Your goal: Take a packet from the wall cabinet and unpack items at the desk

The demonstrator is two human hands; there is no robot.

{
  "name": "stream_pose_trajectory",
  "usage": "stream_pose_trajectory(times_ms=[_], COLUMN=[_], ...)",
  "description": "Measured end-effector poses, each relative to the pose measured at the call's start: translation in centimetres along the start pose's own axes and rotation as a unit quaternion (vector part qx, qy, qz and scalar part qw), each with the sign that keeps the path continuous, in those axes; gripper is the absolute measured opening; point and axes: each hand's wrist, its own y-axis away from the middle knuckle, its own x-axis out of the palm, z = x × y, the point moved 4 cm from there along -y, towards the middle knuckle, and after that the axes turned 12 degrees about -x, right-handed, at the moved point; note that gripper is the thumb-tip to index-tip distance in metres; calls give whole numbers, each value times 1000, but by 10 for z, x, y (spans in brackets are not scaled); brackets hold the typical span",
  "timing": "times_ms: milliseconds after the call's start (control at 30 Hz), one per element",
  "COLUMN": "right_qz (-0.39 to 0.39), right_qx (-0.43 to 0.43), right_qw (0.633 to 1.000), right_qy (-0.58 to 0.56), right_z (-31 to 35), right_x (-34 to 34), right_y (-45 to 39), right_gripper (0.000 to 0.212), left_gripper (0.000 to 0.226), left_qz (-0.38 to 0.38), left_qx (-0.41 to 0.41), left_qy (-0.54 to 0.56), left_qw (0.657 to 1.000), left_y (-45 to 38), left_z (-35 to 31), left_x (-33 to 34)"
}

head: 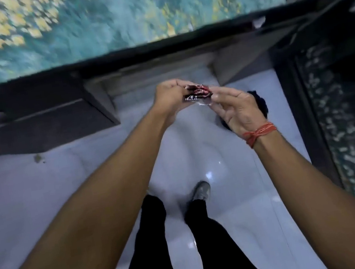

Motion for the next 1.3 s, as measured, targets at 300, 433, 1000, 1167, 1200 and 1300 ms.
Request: stream_pose_trajectory(times_ms=[300, 433, 1000, 1167, 1200, 1300], right_qz=[-135, -221, -226, -241, -251, -241], right_qx=[-167, -214, -18, -122, -129, -115], right_qw=[925, 872, 911, 905, 908, 922], right_qy=[313, 381, 345, 328, 310, 281], right_z=[-78, -97, -240, -234, -230, -189], right_x=[-195, -273, -439, -436, -435, -408], right_y=[-50, -56, -233, -222, -217, -184], right_gripper=[32, 31, 78, 63, 58, 44], left_gripper=[11, 12, 37, 39, 37, 35], left_qz=[-59, -159, -46, -44, -39, -44], left_qx=[-71, 33, 77, 70, 70, 82], left_qy=[-105, -181, -379, -351, -339, -330], left_qw=[990, 970, 921, 933, 937, 940], left_y=[-128, -164, -384, -370, -360, -305], left_z=[128, 171, 245, 245, 240, 215], left_x=[100, 144, 240, 235, 235, 234])
